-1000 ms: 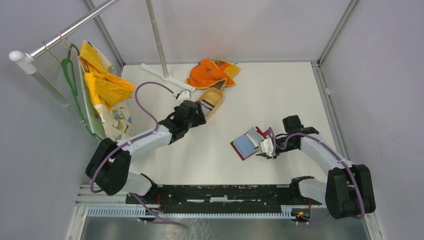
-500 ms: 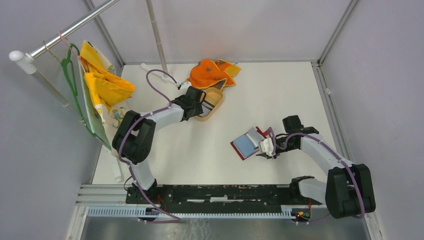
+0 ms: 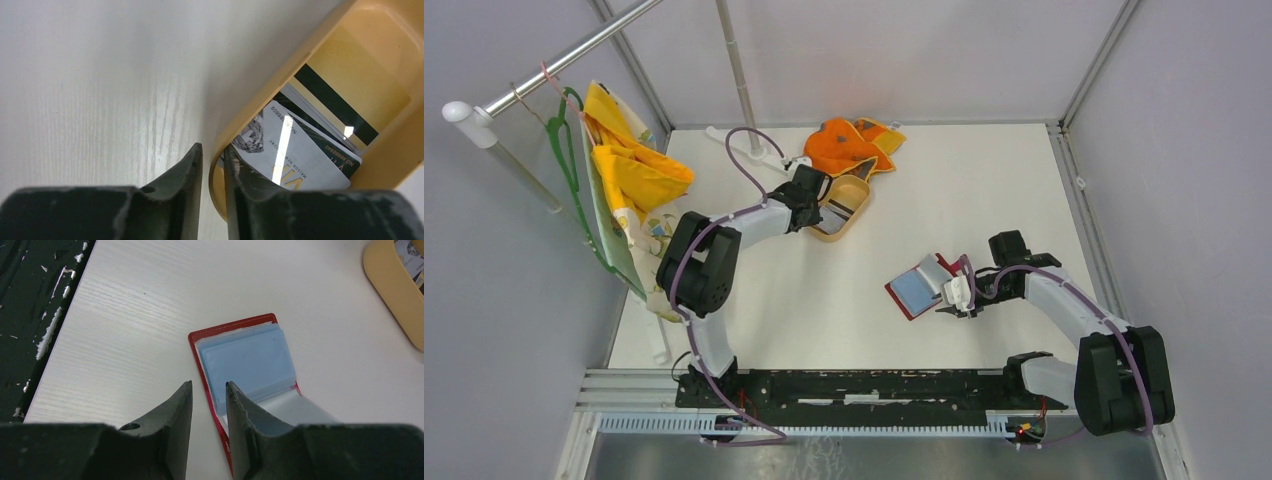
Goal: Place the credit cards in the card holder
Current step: Move the storage box to the center of the board.
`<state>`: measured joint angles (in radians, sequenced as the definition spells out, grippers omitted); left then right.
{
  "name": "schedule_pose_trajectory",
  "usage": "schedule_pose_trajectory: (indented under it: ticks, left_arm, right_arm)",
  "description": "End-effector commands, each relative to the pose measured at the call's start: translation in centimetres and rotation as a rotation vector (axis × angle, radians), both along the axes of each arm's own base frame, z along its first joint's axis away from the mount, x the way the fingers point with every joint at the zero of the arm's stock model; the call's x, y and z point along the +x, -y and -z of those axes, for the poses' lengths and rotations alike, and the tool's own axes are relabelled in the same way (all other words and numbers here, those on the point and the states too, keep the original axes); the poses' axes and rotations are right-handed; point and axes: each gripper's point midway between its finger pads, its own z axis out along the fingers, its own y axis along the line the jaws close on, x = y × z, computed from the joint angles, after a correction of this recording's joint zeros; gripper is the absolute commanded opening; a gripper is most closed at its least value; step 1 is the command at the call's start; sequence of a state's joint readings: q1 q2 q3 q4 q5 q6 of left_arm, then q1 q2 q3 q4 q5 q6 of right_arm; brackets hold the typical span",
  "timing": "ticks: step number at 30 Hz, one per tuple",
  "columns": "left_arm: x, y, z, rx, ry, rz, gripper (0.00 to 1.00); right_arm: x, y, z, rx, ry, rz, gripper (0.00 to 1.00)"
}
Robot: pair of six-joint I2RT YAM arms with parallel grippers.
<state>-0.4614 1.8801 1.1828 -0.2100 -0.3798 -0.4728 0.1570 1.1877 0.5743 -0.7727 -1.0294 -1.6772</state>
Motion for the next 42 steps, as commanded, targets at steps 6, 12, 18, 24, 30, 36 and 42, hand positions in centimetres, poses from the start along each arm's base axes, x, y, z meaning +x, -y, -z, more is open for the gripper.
schedule_pose_trajectory:
  ticks: [6,12,18,24,30,36,42]
  left_arm:
    - [-2.2,0.3,0.2,0.034,-0.031,0.146,0.11]
    - [-4.8,1.6,-0.5,0.059,-0.009,0.204,0.02]
    - [-8.4,4.7,-1.2,0.081,0.015,0.285,0.02]
    - [-12.0,8.1,-1.4,0.054,0.029,0.326,0.02]
    - [-13.3,10.4,-1.2,0.026,0.033,0.316,0.02]
    - [-13.1,11.1,-1.4,0.007,0.039,0.306,0.02]
    - [-13.1,11.5,-1.3,-0.001,0.039,0.31,0.02]
  right_arm:
    - [0.7,-0.4,-1.3,0.023,0.026,-0.006,0.37]
    - [1.3,-0.9,-2.0,0.061,-0.018,0.039,0.37]
    - [2.5,-2.4,-4.7,0.186,-0.184,0.158,0.42]
    - [5.2,-4.3,-7.5,0.224,-0.288,0.308,0.47]
    - [8.4,-6.1,-8.6,0.182,-0.384,0.444,0.49]
    - [12.1,-8.1,-6.6,0.101,-0.52,0.638,0.54]
    - [14.5,-8.4,-2.0,-0.026,-0.635,0.842,0.6]
